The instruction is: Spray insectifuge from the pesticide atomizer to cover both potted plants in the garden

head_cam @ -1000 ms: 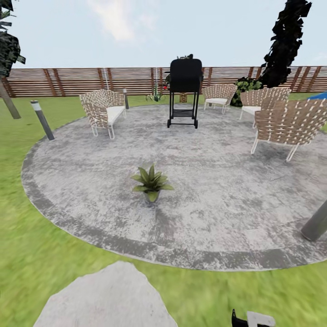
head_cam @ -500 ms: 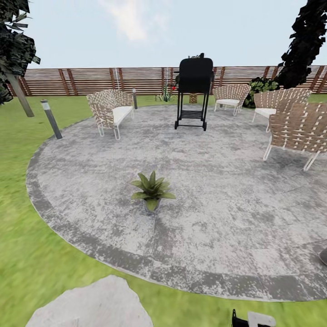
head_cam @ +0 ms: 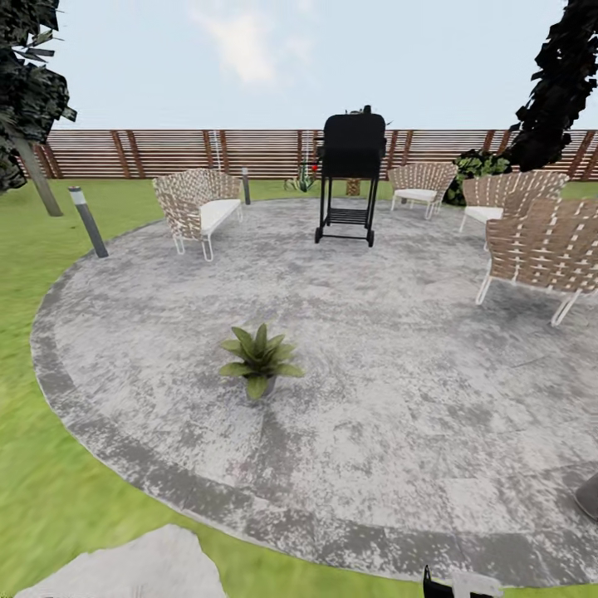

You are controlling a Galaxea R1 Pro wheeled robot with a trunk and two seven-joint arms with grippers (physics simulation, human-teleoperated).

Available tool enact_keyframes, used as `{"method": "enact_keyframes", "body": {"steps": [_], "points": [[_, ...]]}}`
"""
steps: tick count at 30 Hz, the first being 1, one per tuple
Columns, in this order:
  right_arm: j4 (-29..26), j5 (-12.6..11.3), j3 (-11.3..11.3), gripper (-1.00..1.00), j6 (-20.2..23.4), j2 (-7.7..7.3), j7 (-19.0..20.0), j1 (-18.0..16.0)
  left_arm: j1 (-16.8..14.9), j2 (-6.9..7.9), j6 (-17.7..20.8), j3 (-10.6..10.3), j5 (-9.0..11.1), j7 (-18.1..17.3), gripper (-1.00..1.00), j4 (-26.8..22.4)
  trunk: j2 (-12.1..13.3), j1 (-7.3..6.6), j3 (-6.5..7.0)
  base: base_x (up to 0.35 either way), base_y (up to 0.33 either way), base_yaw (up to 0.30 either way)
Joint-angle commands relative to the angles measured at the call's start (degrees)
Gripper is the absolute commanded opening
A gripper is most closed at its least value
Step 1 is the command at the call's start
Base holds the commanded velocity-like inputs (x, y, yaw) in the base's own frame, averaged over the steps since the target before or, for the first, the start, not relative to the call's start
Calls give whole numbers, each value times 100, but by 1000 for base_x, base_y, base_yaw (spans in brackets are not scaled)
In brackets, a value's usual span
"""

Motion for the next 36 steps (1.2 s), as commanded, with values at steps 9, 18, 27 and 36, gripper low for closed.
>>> {"method": "enact_keyframes", "body": {"steps": [9,18,27,36], "points": [[6,61,-31,100,-8,1,-32,-3,-5,5,-25,42,-60,27,-100,9,-2,0,-5,146,-287,265],[5,61,-31,100,-8,1,-32,-3,-5,5,-25,48,-60,28,-100,9,-2,0,-5,107,-252,277],[0,56,-31,100,-4,1,-32,-3,-5,5,-25,48,-60,27,-100,9,-2,0,-5,6,-18,152],[4,65,-27,100,-2,-8,-32,-3,-5,-17,-25,15,-93,21,-100,9,-2,0,-5,0,0,1]]}}
